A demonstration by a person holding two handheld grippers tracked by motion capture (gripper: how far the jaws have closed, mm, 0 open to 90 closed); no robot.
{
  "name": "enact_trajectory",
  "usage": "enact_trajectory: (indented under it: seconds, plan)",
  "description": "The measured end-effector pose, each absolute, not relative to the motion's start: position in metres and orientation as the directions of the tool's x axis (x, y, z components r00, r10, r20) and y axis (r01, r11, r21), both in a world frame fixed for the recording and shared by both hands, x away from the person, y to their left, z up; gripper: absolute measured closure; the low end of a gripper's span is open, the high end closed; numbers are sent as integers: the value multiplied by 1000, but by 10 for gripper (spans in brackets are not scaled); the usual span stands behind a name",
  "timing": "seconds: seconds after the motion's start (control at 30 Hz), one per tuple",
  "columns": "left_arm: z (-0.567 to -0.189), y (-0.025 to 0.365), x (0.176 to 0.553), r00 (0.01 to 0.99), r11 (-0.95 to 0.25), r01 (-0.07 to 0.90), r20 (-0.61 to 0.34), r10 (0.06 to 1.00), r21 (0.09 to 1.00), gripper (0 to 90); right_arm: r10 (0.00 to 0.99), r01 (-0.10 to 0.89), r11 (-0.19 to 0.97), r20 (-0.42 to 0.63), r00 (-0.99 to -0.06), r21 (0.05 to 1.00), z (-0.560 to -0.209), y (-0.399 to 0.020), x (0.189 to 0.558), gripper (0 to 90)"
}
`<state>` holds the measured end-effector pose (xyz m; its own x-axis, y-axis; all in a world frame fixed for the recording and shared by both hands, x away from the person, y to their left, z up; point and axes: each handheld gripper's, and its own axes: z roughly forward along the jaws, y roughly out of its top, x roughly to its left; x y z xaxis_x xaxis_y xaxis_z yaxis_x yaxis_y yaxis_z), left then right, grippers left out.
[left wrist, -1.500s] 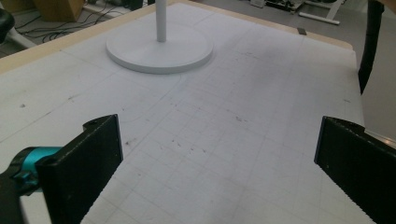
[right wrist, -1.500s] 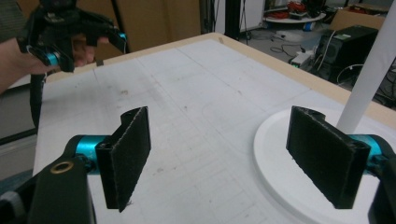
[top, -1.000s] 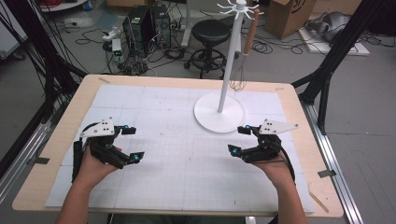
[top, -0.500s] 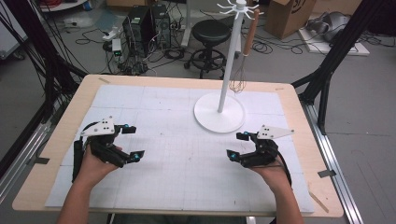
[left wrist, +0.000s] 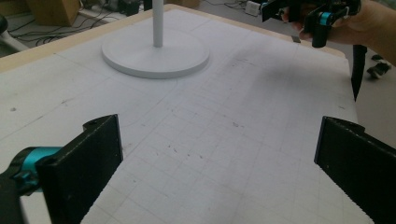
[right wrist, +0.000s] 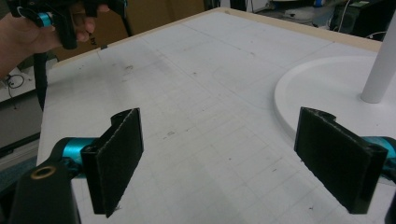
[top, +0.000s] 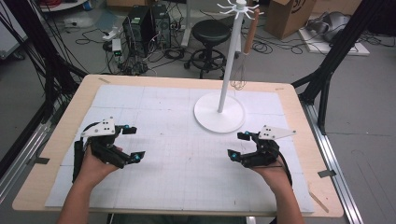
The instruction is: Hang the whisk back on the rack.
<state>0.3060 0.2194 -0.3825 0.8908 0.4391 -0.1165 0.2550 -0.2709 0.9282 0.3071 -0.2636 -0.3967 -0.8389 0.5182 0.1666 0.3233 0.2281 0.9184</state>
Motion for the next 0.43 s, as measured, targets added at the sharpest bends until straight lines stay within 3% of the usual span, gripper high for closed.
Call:
enact_trajectory:
  seconds: [0.43]
  plan:
    - [-384,218,308,889,-280,260,-116,443,924,16,515,329,232,171,-840,916,-397,-264,308,152]
